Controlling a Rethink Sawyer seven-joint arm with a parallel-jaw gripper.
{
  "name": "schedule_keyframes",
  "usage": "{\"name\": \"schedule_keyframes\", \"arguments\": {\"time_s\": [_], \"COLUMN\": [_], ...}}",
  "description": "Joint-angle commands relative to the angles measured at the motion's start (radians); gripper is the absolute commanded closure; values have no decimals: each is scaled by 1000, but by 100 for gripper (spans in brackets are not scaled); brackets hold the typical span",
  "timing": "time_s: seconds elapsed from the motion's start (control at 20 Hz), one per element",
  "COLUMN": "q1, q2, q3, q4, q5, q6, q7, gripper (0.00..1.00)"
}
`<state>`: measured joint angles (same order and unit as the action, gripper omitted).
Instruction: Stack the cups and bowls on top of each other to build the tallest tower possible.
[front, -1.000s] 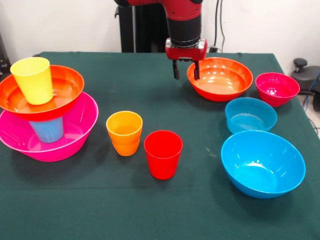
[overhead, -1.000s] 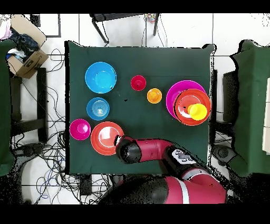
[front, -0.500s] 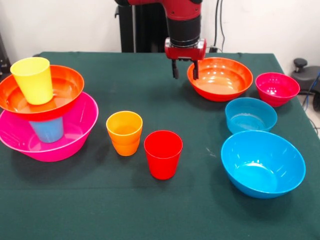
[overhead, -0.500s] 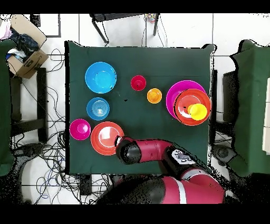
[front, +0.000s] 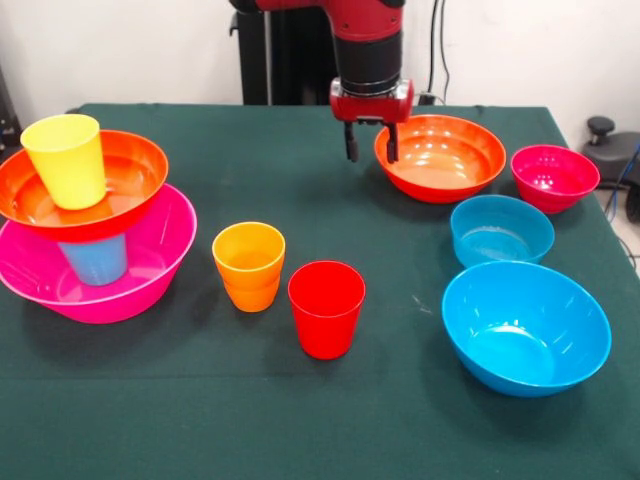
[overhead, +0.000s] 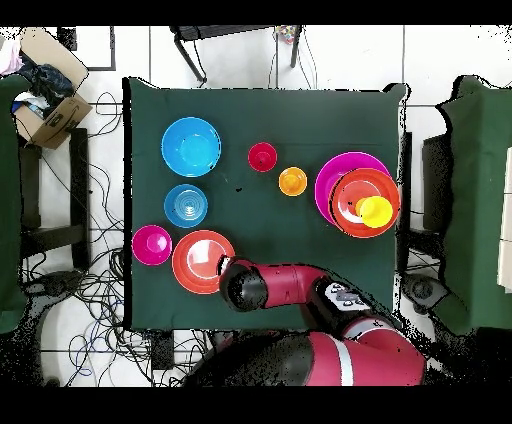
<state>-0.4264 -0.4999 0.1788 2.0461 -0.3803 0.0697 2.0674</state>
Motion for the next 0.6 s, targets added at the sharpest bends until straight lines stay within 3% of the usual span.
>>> {"name": "schedule_keyframes", "arguments": {"time_s": [0.05,0.6], "q1": [16,26], "q2": [46,89], "q3": [25,7], "q4": [-22,-34], "q5": [-10,-14], "q6": [-81,-112], "q7": [109,105], "gripper": [0,0]}}
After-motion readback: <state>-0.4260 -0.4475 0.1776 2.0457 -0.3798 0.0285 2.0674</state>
